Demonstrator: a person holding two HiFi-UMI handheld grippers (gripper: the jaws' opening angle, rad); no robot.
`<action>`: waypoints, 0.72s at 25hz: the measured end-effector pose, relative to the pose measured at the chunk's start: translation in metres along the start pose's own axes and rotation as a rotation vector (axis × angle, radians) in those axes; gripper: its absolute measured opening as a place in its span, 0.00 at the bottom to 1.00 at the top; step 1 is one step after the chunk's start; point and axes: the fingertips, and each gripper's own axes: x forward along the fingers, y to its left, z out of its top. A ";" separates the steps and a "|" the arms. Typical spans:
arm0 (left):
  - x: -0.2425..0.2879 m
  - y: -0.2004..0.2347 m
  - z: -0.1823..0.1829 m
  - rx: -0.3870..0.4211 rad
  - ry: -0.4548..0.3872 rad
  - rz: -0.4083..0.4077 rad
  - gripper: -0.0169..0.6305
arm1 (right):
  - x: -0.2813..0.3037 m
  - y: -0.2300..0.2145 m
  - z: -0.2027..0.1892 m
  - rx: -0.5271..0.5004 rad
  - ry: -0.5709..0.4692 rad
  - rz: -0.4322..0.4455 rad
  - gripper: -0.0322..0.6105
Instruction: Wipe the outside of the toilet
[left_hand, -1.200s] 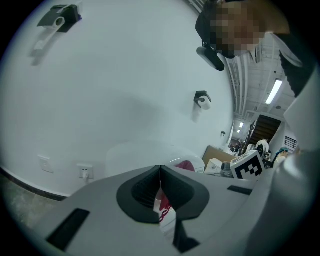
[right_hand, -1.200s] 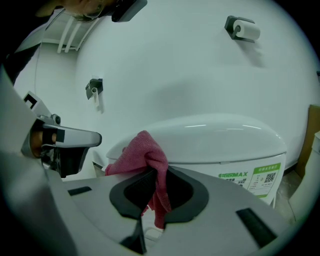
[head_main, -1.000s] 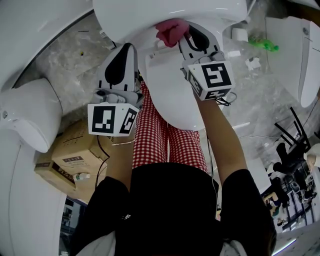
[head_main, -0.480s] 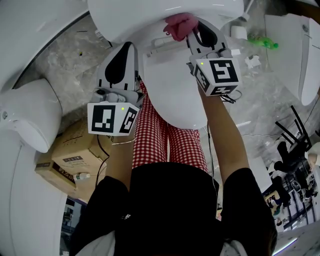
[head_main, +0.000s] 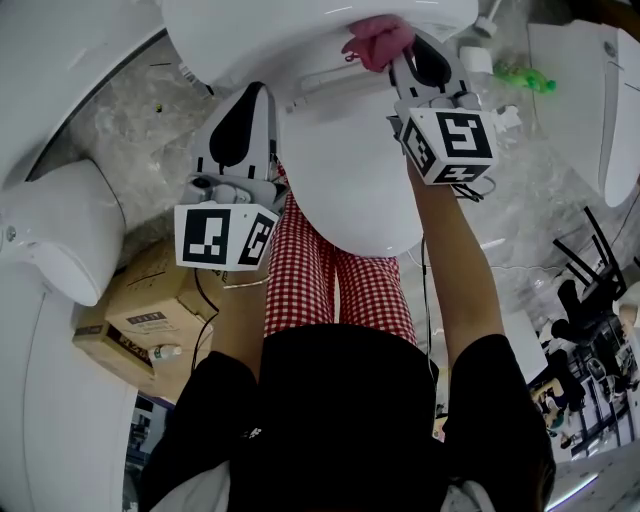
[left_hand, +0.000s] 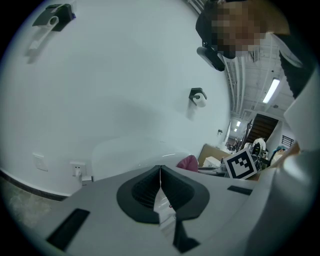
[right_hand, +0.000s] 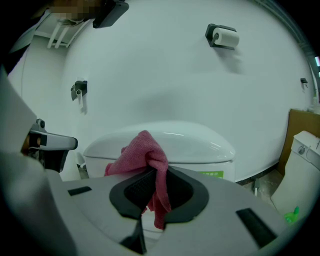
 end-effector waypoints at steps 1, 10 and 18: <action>0.001 -0.002 -0.001 0.000 0.001 -0.001 0.04 | -0.001 -0.004 0.000 0.002 -0.001 -0.007 0.15; 0.009 -0.013 -0.004 0.001 0.004 -0.007 0.04 | -0.009 -0.031 -0.001 -0.008 0.005 -0.039 0.15; 0.011 -0.019 -0.006 0.002 0.003 -0.008 0.04 | -0.016 -0.048 0.000 -0.002 0.002 -0.063 0.15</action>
